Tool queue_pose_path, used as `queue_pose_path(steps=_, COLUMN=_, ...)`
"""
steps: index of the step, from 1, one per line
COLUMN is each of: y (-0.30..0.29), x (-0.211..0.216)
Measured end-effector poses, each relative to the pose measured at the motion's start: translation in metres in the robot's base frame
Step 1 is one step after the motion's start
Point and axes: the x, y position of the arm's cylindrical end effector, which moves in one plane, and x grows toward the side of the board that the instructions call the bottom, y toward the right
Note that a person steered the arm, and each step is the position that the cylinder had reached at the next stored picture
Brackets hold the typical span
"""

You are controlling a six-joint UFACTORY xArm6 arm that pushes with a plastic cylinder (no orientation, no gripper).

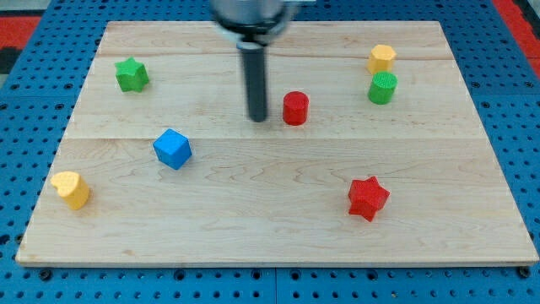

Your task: Place the red blocks below the green circle to form a line

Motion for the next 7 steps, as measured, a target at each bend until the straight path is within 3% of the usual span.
queue_pose_path(steps=2, y=0.000, x=-0.027)
queue_pose_path(steps=3, y=0.082, x=-0.017)
queue_pose_path(steps=4, y=0.105, x=-0.007)
queue_pose_path(steps=5, y=0.061, x=0.025)
queue_pose_path(steps=6, y=0.141, x=0.050)
queue_pose_path(steps=7, y=0.169, x=0.056)
